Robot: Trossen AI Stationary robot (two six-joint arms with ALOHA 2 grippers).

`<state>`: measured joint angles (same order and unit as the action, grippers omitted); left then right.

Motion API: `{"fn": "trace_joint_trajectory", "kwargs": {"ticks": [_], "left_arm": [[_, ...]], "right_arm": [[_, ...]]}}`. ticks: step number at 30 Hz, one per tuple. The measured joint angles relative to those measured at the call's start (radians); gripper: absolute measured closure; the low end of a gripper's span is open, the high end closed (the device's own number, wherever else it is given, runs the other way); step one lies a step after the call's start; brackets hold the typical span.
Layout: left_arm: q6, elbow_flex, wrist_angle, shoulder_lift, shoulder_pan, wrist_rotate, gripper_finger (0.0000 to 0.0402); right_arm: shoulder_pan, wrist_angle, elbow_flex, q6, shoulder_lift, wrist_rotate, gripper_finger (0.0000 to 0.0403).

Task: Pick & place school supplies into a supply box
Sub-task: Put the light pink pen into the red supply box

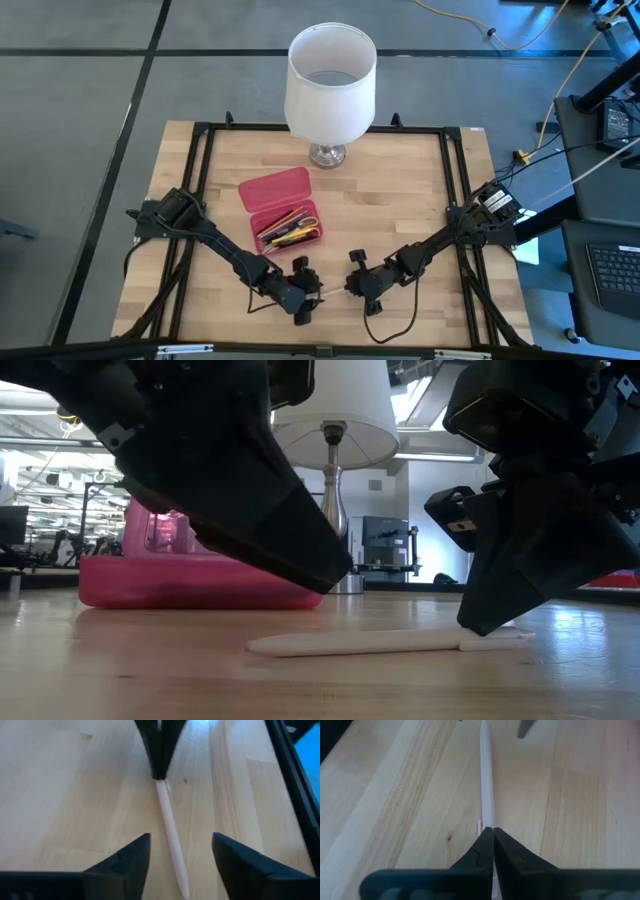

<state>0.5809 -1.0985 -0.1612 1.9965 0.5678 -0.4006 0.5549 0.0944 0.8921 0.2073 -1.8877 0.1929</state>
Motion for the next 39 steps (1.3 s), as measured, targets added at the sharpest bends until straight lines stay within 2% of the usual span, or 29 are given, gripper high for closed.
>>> {"fn": "trace_joint_trajectory", "kwargs": {"ticks": [5,13,15,20,26,32,39], "left_arm": [[0.045,0.000,0.000,0.000,0.000,-0.025,0.0160],[0.106,0.000,-0.037,0.000,0.000,-0.032,0.0159],[0.105,0.000,-0.060,0.000,0.004,-0.081,0.0159],[0.005,0.000,-0.075,0.004,0.062,-0.311,0.0159],[-0.030,0.001,-0.086,0.008,0.128,-0.414,0.0160],[-0.057,0.064,-0.284,0.043,0.152,-0.447,0.0160],[-0.134,0.078,-0.505,0.165,0.151,-0.472,0.0160]], "right_arm": [[0.000,0.000,0.000,0.000,0.000,0.000,0.0390],[0.000,0.001,0.000,0.000,0.000,0.016,0.0389],[0.000,0.001,0.000,0.000,0.000,0.018,0.0389],[0.000,0.000,0.000,0.001,0.000,0.020,0.0389],[0.000,0.001,0.000,0.000,0.000,0.021,0.0389],[0.000,0.007,0.000,0.001,0.000,0.023,0.0389],[0.000,0.011,0.000,0.001,0.000,0.024,0.0389]]}}
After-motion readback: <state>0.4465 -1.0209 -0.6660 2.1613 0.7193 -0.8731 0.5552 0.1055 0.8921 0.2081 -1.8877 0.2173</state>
